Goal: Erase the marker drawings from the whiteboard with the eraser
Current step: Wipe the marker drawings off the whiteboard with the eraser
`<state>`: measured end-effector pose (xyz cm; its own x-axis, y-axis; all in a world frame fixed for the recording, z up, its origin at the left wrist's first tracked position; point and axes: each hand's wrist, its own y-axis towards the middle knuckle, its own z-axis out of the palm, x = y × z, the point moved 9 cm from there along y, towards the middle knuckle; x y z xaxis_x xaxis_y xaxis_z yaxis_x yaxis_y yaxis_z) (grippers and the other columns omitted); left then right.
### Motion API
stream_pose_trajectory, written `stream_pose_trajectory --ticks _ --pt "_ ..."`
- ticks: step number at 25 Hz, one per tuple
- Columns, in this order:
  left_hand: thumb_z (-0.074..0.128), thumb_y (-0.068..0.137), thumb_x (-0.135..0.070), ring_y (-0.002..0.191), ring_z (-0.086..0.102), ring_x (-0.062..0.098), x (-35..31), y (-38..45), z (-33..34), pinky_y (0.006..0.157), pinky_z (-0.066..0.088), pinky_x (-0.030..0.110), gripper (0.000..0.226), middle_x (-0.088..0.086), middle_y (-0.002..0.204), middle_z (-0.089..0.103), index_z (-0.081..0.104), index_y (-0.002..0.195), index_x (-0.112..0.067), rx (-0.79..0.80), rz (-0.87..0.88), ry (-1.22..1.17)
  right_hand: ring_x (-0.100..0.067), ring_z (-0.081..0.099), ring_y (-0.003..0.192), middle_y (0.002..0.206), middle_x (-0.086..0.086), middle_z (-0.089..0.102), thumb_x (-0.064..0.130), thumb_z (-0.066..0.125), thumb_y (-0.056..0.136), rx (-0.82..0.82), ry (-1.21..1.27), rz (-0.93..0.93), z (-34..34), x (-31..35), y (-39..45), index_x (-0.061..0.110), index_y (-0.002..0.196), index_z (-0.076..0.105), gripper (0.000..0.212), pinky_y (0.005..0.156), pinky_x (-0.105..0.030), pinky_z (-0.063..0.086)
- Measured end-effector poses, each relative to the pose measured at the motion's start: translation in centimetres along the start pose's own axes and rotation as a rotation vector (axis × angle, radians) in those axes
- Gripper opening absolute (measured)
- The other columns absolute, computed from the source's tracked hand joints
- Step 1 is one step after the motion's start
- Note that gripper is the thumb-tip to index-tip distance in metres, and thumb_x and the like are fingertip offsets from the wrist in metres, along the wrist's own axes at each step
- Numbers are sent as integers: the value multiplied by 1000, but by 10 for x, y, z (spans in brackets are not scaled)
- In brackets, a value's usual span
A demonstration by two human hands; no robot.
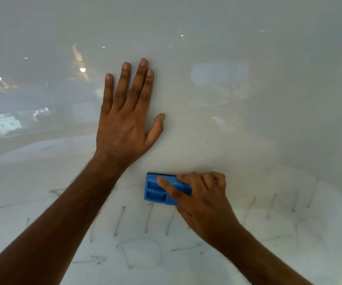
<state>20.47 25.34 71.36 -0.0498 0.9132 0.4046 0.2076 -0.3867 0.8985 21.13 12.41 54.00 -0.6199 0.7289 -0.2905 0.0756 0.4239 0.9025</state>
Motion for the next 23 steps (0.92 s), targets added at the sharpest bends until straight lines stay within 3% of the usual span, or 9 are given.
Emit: stream_pose_trajectory --ticks 5,11,15,18,23 --pt "40 114 -48 167 15 40 1 0 0 136 10 59 75 17 179 19 23 171 -2 0 2 -2 -23 64 89 119 -2 61 19 70 91 55 -38 -124 9 2 -49 37 157 42 74 88 -48 42" --pt "39 113 -47 167 14 39 1 0 2 136 9 58 75 16 180 18 23 171 -3 8 -11 -6 -25 55 94 119 -2 53 31 68 88 -7 -46 48 -27 -48 1 39 152 45 69 89 -48 38" --pt "38 114 -49 167 13 38 2 0 3 136 12 58 75 15 180 17 21 172 -5 32 -2 -14 -26 56 89 112 -3 60 31 68 88 -30 -7 20 -15 -3 34 38 151 46 67 85 -47 41" --pt "38 115 -51 168 14 35 7 -1 0 137 13 55 74 13 180 18 22 172 -7 42 51 -7 -23 56 92 116 -1 57 29 75 86 31 -28 -72 11 29 8 39 154 41 77 87 -47 43" --pt "37 115 -55 167 17 34 48 -19 -13 137 15 50 75 11 180 19 23 172 -8 66 194 50 -26 63 95 119 -4 64 23 74 90 38 -56 -113 1 11 -28 38 154 47 72 88 -49 43"
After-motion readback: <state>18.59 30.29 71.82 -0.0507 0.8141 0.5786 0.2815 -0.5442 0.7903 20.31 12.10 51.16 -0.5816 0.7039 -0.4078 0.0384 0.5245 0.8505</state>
